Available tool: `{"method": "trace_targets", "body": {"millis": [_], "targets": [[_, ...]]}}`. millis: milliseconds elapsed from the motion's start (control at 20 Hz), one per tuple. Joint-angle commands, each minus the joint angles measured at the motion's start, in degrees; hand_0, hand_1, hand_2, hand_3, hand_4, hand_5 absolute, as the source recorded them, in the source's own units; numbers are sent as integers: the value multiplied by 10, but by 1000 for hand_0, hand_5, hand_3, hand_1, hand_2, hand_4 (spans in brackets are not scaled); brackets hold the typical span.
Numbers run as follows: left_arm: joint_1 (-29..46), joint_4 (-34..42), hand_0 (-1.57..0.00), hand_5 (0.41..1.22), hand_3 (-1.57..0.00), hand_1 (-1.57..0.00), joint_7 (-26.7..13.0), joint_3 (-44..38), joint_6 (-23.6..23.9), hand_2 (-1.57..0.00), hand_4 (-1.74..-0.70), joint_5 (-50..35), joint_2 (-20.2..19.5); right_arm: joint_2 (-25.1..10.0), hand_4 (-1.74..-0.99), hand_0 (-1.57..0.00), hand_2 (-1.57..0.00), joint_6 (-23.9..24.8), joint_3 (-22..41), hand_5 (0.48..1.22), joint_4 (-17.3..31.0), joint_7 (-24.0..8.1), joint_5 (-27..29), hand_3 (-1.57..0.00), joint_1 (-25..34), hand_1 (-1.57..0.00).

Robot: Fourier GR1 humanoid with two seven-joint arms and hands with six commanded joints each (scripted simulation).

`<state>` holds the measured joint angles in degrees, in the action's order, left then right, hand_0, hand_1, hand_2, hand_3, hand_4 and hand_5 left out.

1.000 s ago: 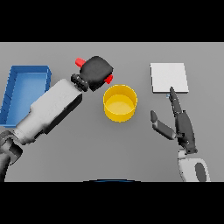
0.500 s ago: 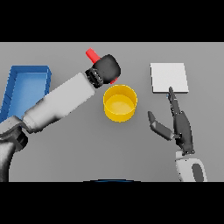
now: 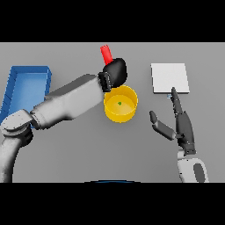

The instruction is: Pick up the red beaker and tilt it to pour out 1 green nut into yellow bowl. Pick up the yellow bowl and place it on the metallic measuring scale.

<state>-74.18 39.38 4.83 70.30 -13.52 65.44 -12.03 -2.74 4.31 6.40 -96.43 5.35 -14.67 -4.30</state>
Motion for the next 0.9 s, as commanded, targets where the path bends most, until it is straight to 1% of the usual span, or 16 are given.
{"method": "trace_targets", "body": {"millis": [0,50,100,150,200,350,450,550,600,700,750,800,850], "targets": [[-5,-4,-1571,1221,-1571,-1571,4,11,1,-1571,-1734,6,0,-2,-1153,1,1,2,2,627,-5,2,-6,1,-1,1],[-10,-7,-1571,1221,-1571,-1571,7,22,4,-1571,-1733,11,2,-1,-1157,1,1,5,8,629,-8,4,-16,1,-5,1],[-18,-3,-1571,1221,-1571,-1571,8,30,-4,-1571,-1731,13,4,-1,-1159,1,1,5,10,632,-10,7,-18,1,-8,1],[-22,-6,-1571,1221,-1571,-1571,6,39,-6,-1571,-1730,17,8,-4,-1161,1,1,1,4,634,-12,4,-9,1,-9,1],[-27,-7,-1571,1221,-1571,-1571,5,46,-8,-1571,-1727,17,11,-4,-1160,1,1,7,4,635,-11,-3,-15,1,-7,1],[-49,-11,-1571,1221,-1571,-1571,11,70,-7,-1571,-1720,26,17,2,-1151,1,1,8,5,634,-9,0,-13,1,-9,1],[-69,-7,-1571,1221,-1571,-1571,31,79,-7,-1571,-1721,22,9,3,-1152,1,1,4,3,635,-2,5,-5,1,-6,1],[-107,-31,-1571,1221,-1571,-1571,43,75,-2,-1571,-1721,14,6,-3,-1157,1,1,-2,-3,638,-2,15,5,1,-5,1],[-122,-45,-1571,1221,-1571,-1571,43,76,10,-1571,-1721,15,1,-2,-1147,1,1,-4,-2,642,2,22,6,1,-6,1],[-160,-64,-1571,1221,-1571,-1571,43,71,18,-1571,-1725,9,-13,0,-1154,1,1,-5,1,654,-2,18,5,1,1,1],[-178,-81,-1571,1221,-1365,-1571,48,53,27,-1571,-1728,-9,-22,-3,-1156,1,1,-3,2,659,-5,27,1,1,-3,1],[-194,-101,-1571,1221,-1179,-1571,48,43,44,-1571,-1731,-18,-31,-4,-1160,1,1,-4,4,660,-10,25,-1,1,-7,1],[-211,-137,-1571,1221,-1257,-1571,29,24,55,-1571,-1726,-32,-33,-1,-1160,1,1,-6,10,663,-8,29,-5,1,-12,1]]}}
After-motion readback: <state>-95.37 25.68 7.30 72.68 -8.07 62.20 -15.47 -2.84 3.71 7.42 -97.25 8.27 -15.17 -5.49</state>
